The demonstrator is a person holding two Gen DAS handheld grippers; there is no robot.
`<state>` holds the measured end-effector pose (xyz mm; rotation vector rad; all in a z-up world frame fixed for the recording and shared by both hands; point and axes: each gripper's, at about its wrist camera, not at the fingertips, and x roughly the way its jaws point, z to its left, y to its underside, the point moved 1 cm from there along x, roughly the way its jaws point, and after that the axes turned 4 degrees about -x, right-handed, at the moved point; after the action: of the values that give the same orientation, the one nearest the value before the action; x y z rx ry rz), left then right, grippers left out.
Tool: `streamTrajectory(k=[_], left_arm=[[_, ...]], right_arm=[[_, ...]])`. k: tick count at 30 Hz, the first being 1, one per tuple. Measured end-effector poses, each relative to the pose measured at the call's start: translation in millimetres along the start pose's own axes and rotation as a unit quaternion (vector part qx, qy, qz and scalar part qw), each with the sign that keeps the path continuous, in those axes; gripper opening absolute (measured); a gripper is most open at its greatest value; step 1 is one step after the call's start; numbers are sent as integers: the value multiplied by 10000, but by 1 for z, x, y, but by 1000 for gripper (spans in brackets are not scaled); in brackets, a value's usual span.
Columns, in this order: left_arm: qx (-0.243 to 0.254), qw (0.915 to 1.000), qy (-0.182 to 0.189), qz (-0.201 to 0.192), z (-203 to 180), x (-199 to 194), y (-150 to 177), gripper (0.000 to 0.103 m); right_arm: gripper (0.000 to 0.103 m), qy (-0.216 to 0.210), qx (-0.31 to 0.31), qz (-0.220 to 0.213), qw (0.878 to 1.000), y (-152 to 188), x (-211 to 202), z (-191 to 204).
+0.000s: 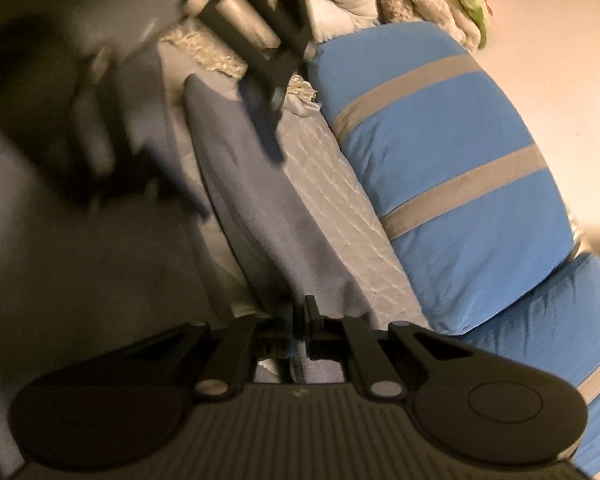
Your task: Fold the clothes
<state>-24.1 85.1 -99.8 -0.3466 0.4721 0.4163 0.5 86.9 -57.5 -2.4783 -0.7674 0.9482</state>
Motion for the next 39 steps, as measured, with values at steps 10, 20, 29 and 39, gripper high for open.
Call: streamTrajectory(k=[10, 20, 29, 39], left_arm=[[280, 9989, -242, 283, -11, 13, -7, 20], [158, 9990, -155, 389, -6, 25, -20, 11], [-253, 9990, 148, 350, 5, 23, -19, 3], [-1039, 9924, 560, 358, 31, 17, -19, 3]], right_arm=[[22, -205, 210, -13, 9996, -1, 0, -9], [23, -257, 260, -25, 9993, 0, -1, -11], [43, -88, -241, -224, 9994, 4, -9, 1], [49, 780, -1727, -461, 9808, 15, -18, 46]])
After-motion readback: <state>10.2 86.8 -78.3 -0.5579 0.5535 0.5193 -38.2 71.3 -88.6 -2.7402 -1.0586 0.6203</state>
